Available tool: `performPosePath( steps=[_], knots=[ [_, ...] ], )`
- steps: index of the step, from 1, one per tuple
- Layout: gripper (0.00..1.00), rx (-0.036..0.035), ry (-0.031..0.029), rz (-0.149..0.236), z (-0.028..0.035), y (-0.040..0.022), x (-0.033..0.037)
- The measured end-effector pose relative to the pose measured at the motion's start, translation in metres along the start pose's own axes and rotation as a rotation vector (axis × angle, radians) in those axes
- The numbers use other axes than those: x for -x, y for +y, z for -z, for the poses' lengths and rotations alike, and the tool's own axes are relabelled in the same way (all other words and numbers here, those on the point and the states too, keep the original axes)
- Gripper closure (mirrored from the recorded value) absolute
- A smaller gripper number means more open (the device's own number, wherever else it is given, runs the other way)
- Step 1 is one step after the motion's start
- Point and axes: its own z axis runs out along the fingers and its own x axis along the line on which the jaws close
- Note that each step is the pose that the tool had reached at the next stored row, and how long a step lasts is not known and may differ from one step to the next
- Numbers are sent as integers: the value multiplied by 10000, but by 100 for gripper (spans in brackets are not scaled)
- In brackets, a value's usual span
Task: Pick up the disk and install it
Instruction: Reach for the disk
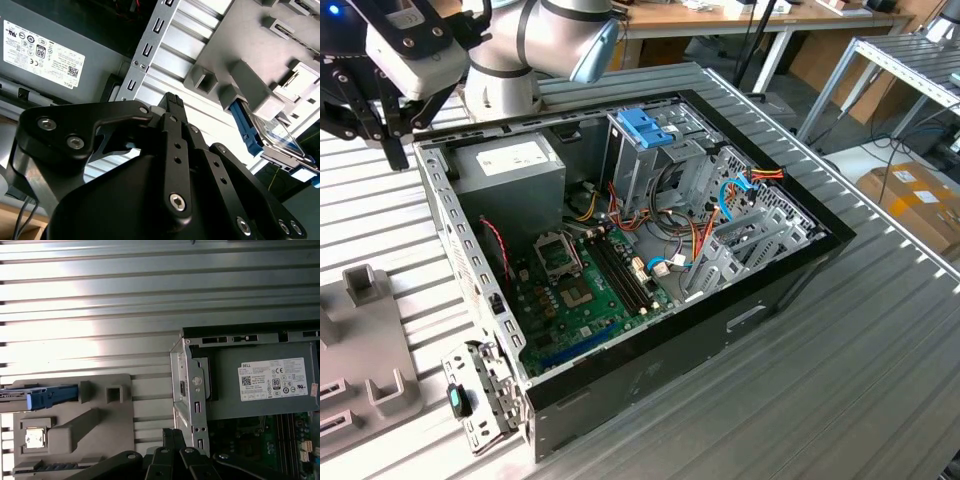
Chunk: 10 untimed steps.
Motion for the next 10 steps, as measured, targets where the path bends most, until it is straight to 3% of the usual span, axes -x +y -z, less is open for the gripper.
performPosePath(
  steps=[10],
  knots=[
    [89,0,0,-1,1,-4,-50]
  ],
)
